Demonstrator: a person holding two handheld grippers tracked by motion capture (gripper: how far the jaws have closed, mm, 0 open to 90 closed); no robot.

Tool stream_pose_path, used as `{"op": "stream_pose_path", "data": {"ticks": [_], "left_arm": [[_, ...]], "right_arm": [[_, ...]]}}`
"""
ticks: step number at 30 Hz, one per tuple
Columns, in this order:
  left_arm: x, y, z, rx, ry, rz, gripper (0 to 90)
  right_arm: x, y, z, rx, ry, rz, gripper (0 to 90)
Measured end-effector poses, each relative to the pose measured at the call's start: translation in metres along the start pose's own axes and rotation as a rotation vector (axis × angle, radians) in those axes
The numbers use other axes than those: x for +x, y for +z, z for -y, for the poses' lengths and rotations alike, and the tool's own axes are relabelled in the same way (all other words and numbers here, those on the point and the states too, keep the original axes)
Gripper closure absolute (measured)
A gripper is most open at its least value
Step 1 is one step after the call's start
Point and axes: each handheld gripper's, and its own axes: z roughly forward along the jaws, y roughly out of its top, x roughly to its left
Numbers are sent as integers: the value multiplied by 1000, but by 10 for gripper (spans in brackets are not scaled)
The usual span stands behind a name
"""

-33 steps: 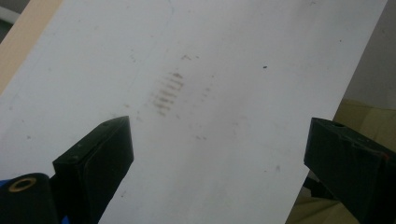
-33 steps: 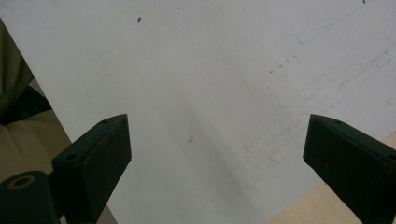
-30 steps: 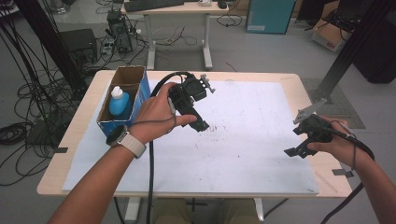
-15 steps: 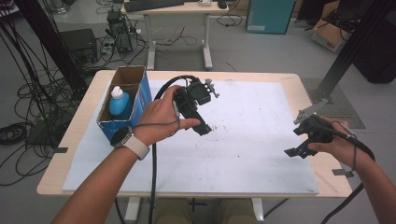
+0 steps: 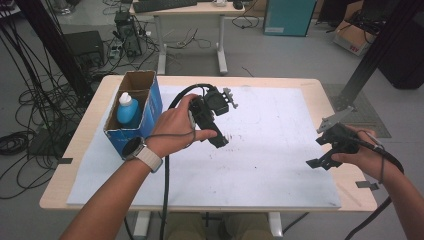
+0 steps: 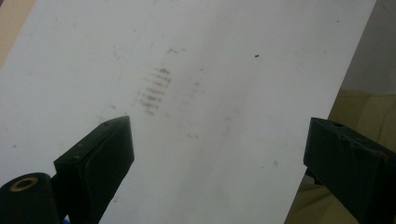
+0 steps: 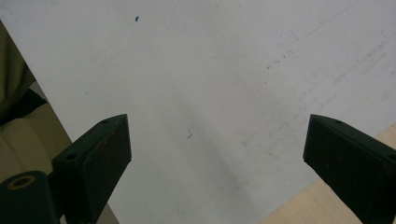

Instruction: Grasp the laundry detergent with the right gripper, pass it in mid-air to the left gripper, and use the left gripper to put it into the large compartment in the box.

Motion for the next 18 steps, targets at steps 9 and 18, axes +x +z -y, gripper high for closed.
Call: {"op": "stream_pose_path", "data": {"ticks": [9,18], "left_arm": [[2,-3,9,23,-2,-5,89],[4,-2,15,26,-18,-7,89]], "right_arm": [[-2,0,-1,-2,-8,0,74],[-1,-1,-6,-3,-14,-2,73]]}}
